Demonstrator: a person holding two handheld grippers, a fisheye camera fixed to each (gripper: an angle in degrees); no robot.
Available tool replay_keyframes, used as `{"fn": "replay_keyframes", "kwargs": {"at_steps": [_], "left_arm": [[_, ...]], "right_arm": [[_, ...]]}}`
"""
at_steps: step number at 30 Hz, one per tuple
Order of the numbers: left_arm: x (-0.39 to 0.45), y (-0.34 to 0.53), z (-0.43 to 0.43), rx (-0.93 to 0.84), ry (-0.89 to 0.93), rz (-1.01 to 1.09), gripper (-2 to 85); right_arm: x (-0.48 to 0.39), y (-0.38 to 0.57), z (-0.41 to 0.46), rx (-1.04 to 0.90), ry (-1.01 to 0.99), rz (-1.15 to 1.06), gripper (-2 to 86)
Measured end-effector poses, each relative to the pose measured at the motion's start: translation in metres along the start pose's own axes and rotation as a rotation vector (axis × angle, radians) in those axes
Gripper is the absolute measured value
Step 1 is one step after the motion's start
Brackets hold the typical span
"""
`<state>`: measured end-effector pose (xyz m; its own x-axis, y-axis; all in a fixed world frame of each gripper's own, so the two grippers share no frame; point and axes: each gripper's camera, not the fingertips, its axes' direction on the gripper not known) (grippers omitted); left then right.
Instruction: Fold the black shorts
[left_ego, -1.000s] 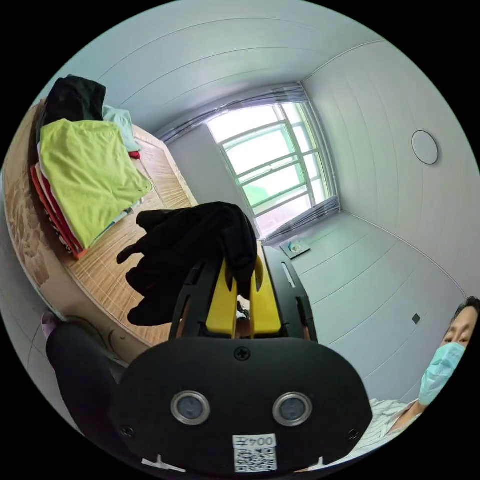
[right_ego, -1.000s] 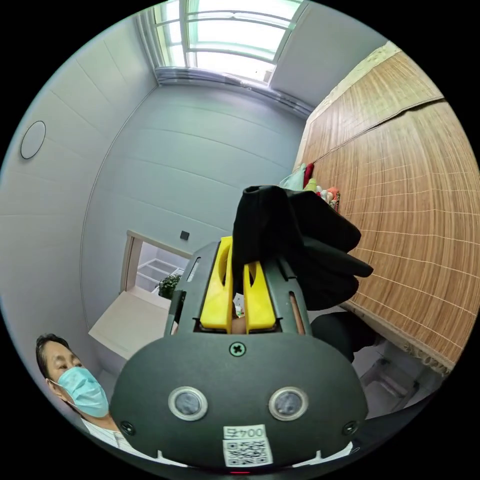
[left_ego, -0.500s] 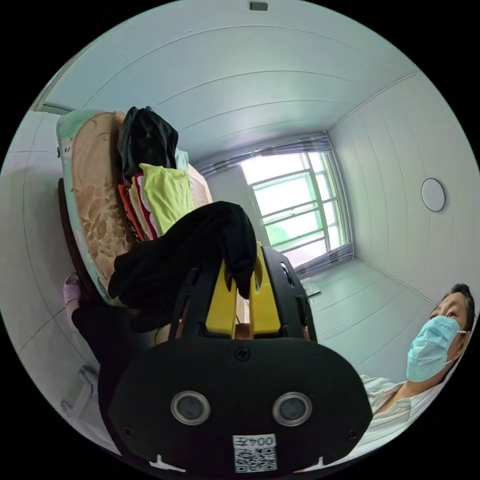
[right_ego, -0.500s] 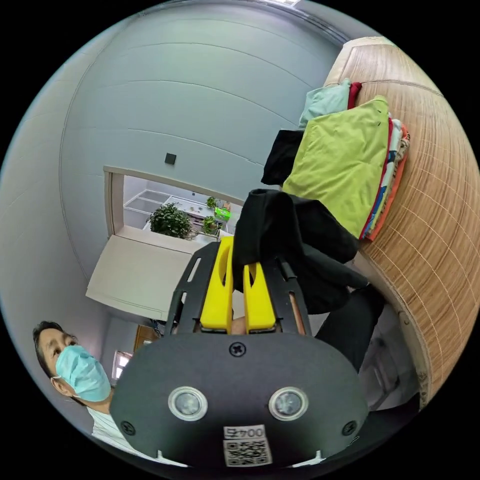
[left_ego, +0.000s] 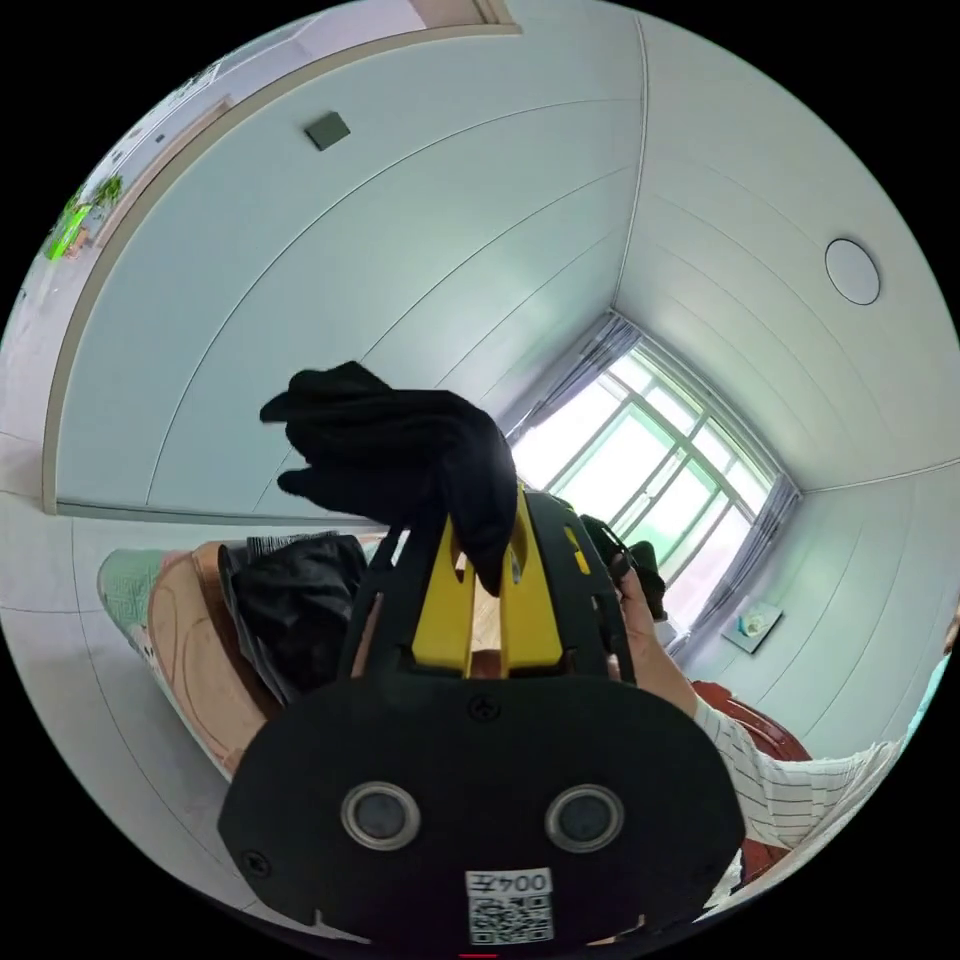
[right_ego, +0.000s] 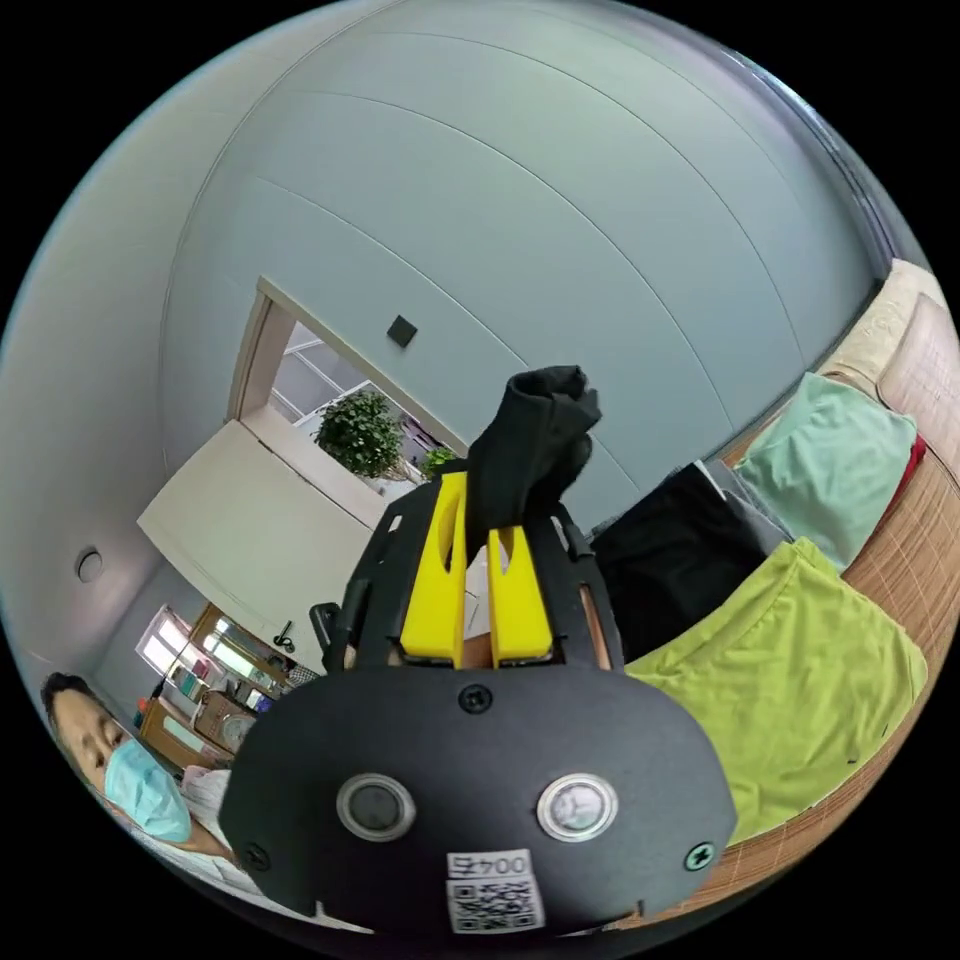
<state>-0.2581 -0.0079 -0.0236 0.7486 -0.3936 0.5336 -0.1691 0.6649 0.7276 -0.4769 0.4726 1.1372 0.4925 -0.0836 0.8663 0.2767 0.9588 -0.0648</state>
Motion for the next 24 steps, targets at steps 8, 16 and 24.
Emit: {"fn": "replay_keyframes", "kwargs": {"at_steps": [8, 16, 24], "left_arm": [[-0.27, 0.205, 0.169, -0.217, -0.102, -0.647, 5.3], [-0.269, 0.243, 0.07, -0.002, 0.284, -0.784, 7.5], [-0.199, 0.206, 0.068, -0.279, -0.052, -0.478, 0.9]], "right_arm": [[0.206, 0.085, 0.019, -0.029, 0.145, 0.572, 10.3], [0.212, 0.205, -0.094, 0.339, -0.3, 0.494, 8.0], [0.14, 0.425, -0.215, 0.374, -0.229, 0.5, 2.9]]}}
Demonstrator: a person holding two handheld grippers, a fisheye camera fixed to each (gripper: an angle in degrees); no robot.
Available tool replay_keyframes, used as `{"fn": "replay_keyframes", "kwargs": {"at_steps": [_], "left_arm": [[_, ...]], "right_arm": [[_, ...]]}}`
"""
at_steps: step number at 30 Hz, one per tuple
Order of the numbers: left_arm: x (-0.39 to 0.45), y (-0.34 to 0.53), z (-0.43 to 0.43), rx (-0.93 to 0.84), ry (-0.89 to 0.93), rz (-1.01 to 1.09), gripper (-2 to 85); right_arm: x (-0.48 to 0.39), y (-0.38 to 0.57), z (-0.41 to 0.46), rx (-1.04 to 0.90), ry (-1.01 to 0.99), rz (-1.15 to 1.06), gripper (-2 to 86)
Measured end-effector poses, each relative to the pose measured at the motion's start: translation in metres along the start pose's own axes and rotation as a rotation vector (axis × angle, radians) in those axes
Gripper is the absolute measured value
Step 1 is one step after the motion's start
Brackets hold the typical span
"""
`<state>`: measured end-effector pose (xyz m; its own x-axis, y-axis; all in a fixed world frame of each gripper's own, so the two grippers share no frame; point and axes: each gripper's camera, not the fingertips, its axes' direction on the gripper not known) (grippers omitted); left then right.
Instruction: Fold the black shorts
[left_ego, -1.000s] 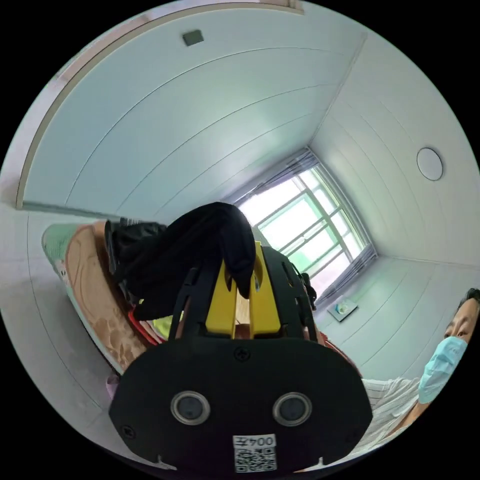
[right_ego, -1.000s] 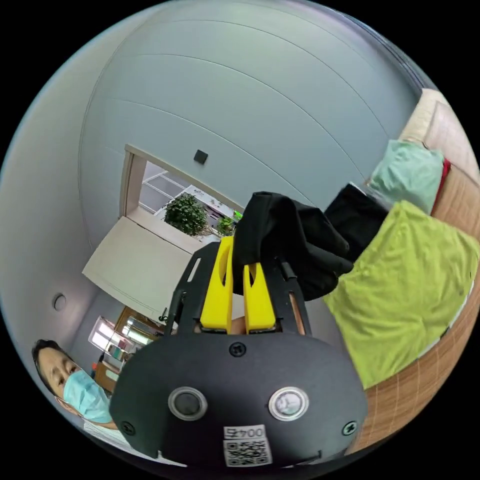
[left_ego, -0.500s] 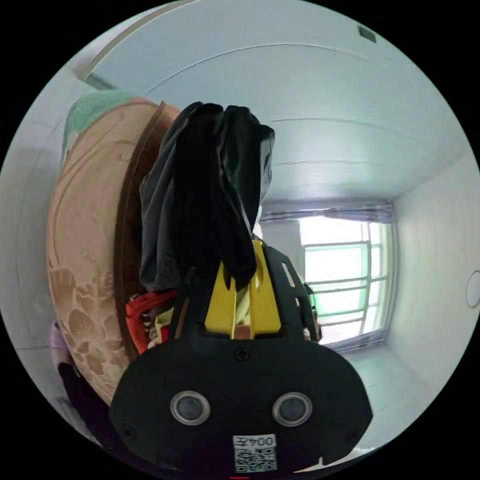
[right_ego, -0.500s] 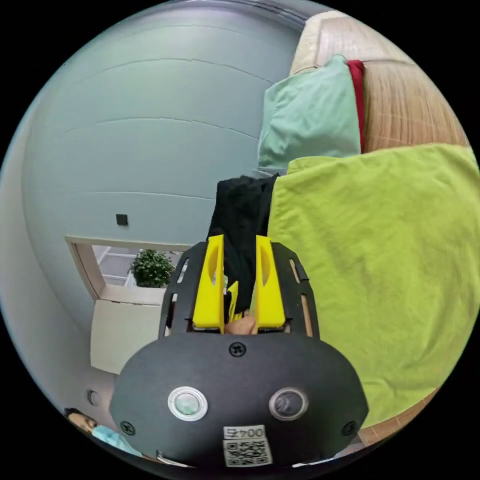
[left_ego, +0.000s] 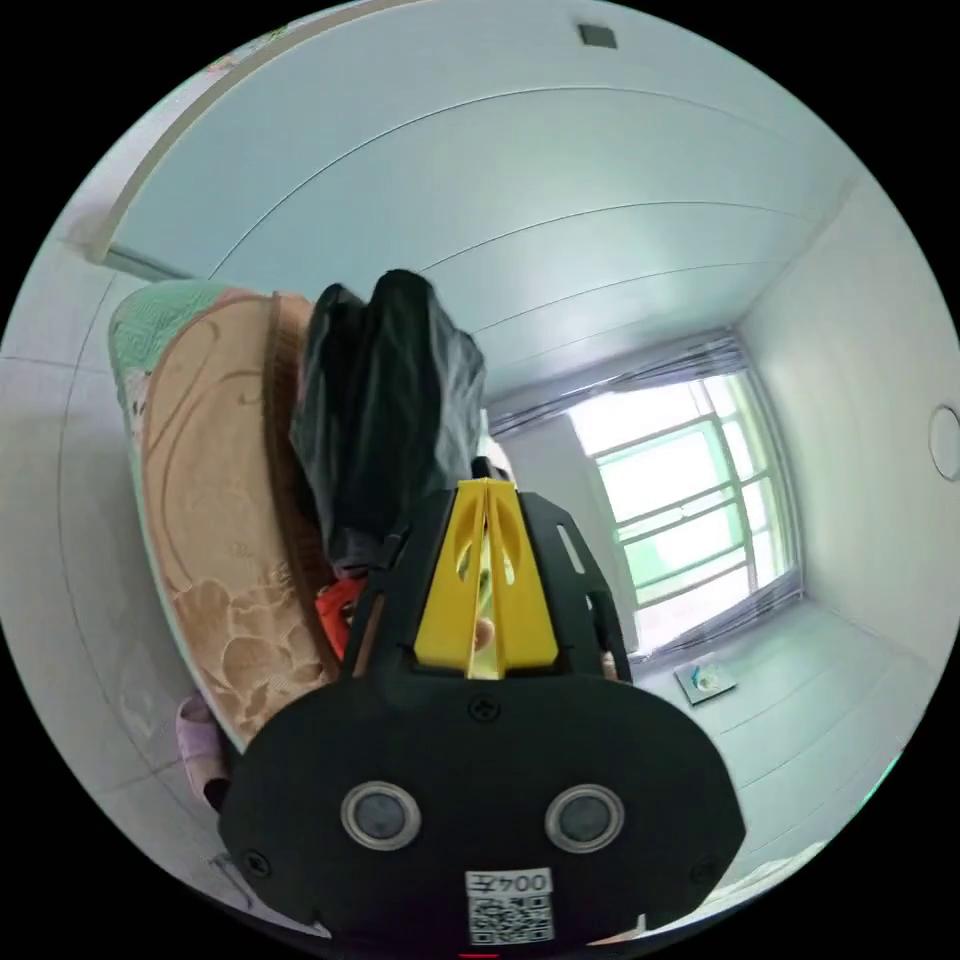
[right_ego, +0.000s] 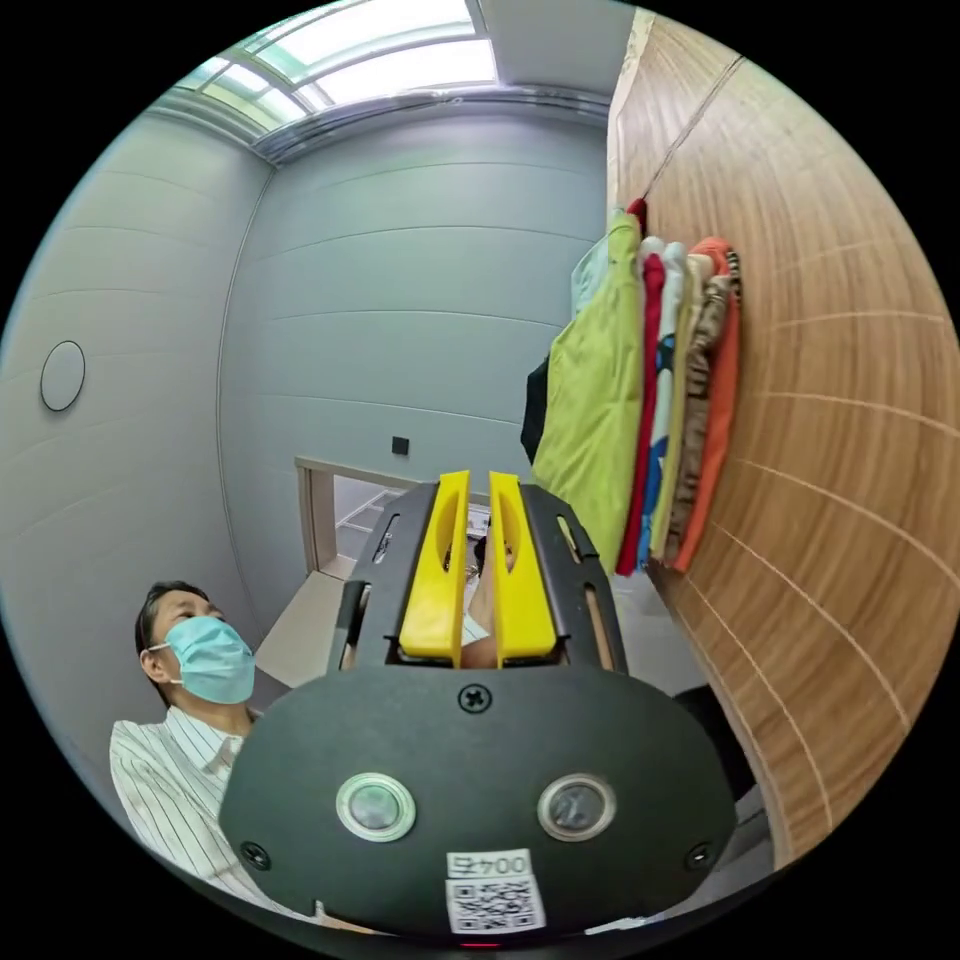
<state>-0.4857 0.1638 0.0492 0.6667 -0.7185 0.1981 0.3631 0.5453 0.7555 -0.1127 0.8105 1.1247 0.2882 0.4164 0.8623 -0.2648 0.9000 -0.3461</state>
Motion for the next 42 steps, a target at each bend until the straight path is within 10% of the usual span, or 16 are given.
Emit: {"fn": "replay_keyframes", "kwargs": {"at_steps": [10, 21, 42], "left_arm": [[0.174, 0.333, -0.03, -0.201, 0.127, 0.527, 0.7], [0.375, 0.886, 0.186, -0.699, -0.217, 1.306, 0.6], [0.442, 1.126, 0.318, -0.827, -0.478, 1.485, 0.1]], "right_arm": [[-0.057, 0.244, -0.215, 0.413, 0.275, -0.048, -0.8], [-0.042, 0.335, -0.24, 0.604, 0.681, 0.083, -0.6], [0.02, 0.218, -0.138, 0.167, 1.686, -0.04, 6.7]]}}
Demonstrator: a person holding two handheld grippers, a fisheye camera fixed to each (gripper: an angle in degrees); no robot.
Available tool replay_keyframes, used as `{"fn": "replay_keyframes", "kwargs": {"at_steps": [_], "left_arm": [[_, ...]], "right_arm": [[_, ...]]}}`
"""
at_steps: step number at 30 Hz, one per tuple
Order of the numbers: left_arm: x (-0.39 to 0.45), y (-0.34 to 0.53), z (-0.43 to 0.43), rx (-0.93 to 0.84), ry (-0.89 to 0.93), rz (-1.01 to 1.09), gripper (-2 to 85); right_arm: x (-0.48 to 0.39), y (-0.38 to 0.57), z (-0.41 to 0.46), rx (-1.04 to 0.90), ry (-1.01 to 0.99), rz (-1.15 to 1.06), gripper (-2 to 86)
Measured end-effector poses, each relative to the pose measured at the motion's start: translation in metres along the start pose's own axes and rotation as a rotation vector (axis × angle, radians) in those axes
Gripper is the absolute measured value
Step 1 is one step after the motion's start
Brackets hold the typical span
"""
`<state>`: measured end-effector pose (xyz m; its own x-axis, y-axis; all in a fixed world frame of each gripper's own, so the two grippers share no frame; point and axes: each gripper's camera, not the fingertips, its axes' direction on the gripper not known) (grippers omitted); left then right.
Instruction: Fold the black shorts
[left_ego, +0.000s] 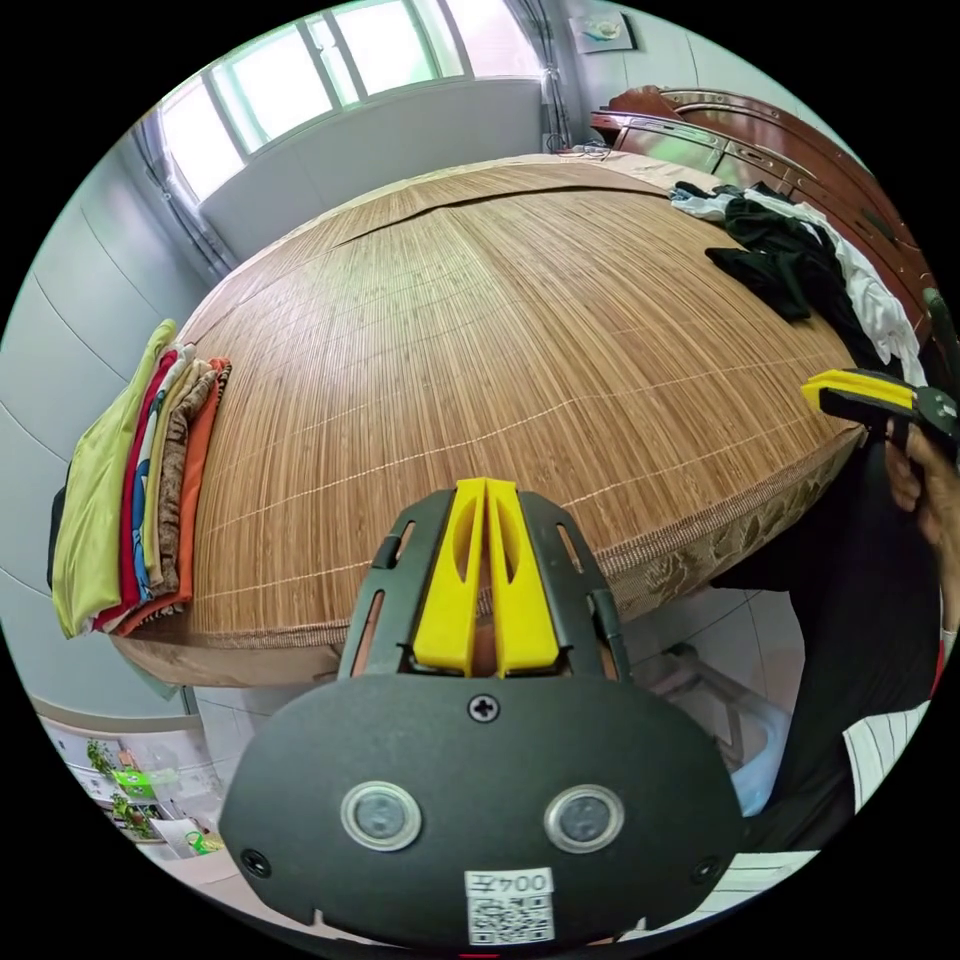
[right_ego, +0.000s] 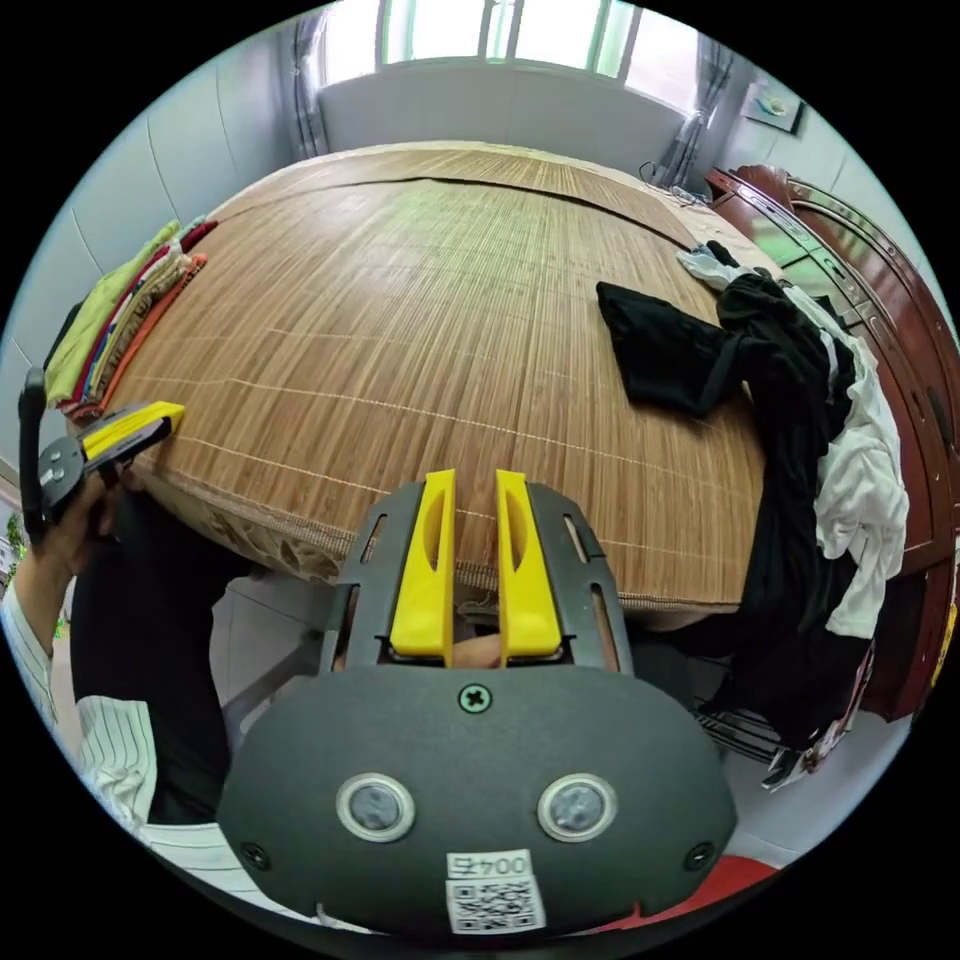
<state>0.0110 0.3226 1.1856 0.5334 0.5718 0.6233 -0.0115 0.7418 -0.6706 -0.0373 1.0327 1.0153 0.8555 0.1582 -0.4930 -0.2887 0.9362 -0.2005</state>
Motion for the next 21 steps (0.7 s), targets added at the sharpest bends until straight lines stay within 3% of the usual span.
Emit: {"fn": "replay_keyframes", "kwargs": {"at_steps": [7, 13, 21], "left_arm": [[-0.009, -0.003, -0.005, 0.004, 0.086, -0.04, 0.1], [-0.015, -0.004, -0.011, -0.006, 0.128, -0.049, 0.1], [-0.006, -0.003, -0.025, -0.02, 0.103, 0.013, 0.1]], "right_arm": [[-0.036, 0.001, 0.012, 0.043, 0.048, -0.152, 4.9], [-0.021, -0.007, 0.015, 0.043, -0.1, -0.181, 3.2], [-0.08, -0.029, 0.025, -0.152, 0.188, -0.527, -0.4]]}}
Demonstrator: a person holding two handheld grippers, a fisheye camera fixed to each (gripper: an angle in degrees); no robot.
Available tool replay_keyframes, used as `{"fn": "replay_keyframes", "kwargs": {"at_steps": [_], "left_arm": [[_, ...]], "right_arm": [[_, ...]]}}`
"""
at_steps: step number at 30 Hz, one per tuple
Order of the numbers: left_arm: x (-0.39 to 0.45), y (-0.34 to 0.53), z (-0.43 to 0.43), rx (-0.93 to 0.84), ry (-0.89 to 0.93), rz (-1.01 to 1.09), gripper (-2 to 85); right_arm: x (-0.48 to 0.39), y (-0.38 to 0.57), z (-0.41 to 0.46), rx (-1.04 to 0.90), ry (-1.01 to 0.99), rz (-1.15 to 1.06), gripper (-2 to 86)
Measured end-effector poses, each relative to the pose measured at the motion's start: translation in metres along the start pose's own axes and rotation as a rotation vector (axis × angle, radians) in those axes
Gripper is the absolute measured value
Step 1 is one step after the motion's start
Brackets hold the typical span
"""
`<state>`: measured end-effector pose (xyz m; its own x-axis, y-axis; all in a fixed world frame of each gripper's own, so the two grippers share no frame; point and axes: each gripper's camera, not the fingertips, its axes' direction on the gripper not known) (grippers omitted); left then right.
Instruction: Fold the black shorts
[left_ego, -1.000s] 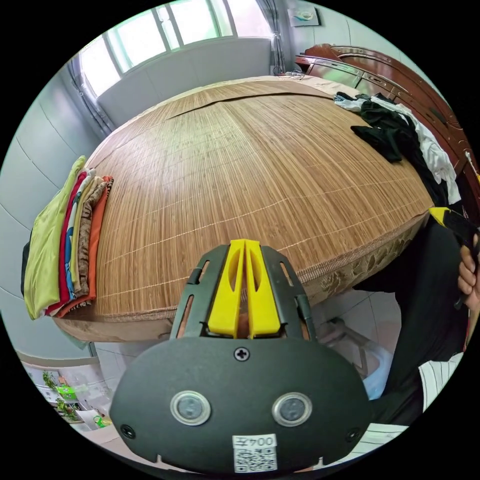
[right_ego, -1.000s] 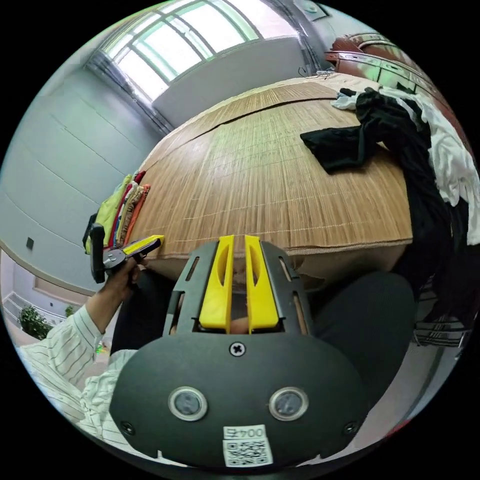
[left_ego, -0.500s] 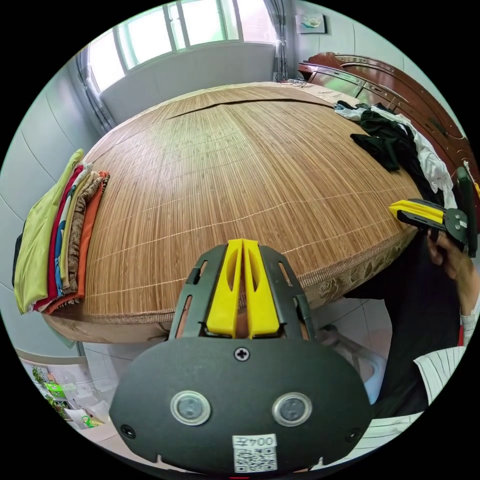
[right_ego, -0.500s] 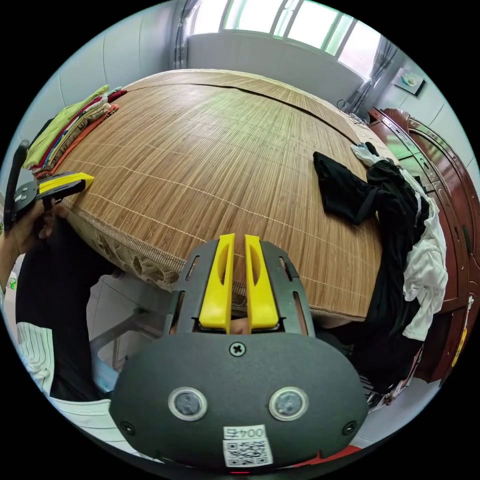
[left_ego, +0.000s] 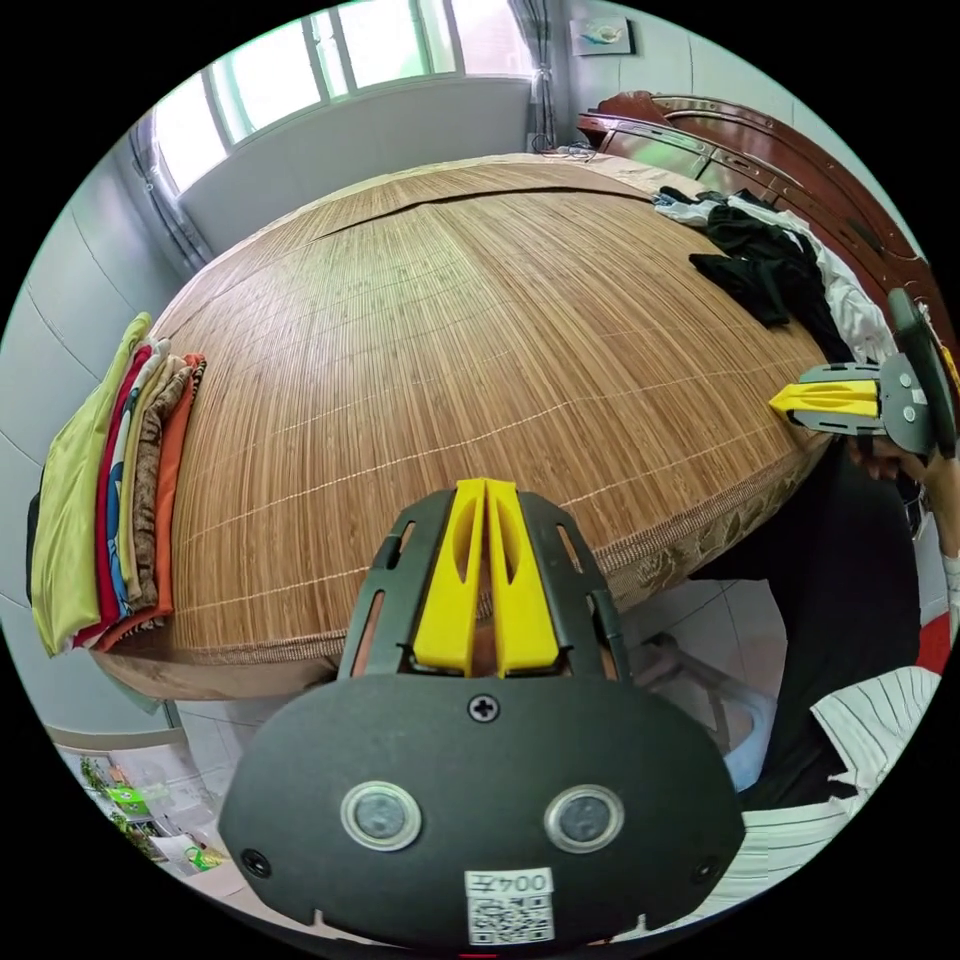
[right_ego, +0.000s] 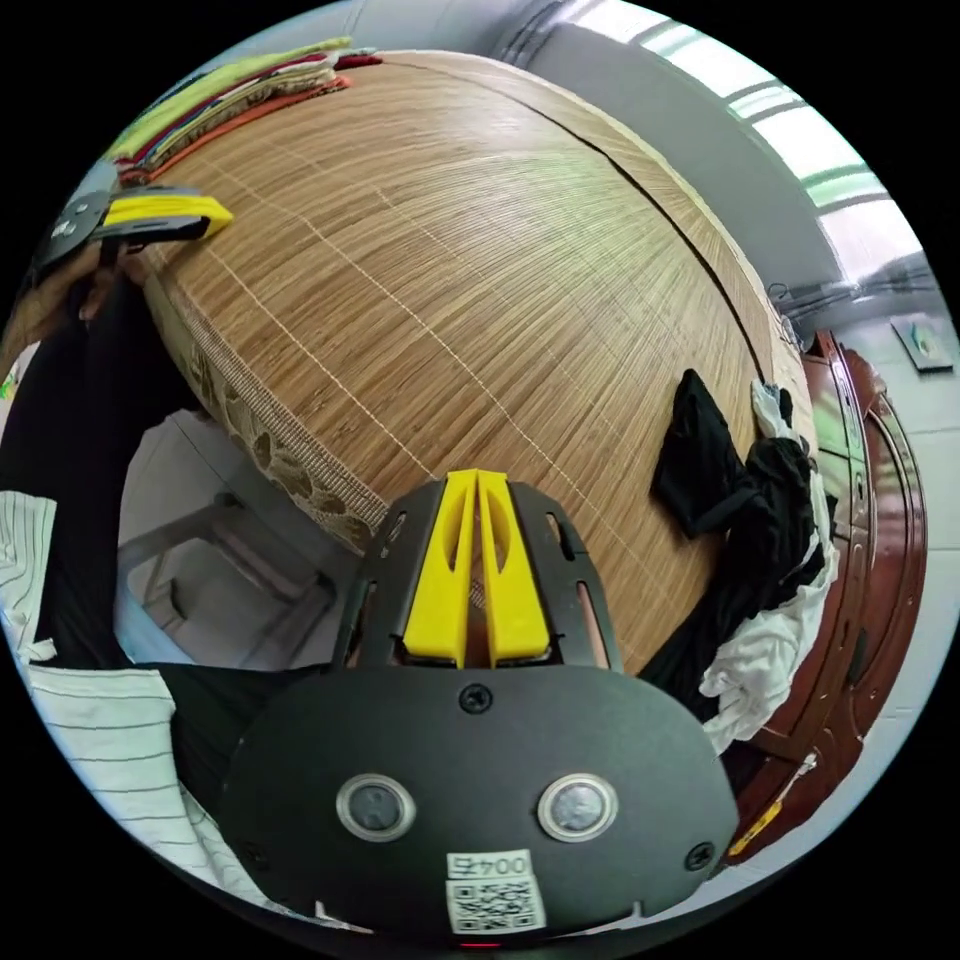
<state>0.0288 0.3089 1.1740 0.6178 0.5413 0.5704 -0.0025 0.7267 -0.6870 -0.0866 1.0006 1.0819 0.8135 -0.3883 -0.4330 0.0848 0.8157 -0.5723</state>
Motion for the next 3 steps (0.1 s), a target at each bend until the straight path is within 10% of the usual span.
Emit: {"fn": "replay_keyframes", "kwargs": {"at_steps": [3], "left_arm": [[-0.015, 0.006, -0.003, 0.004, 0.059, -0.015, 0.1]], "right_arm": [[-0.001, -0.006, 0.005, -0.061, -0.004, -0.052, -0.4]]}}
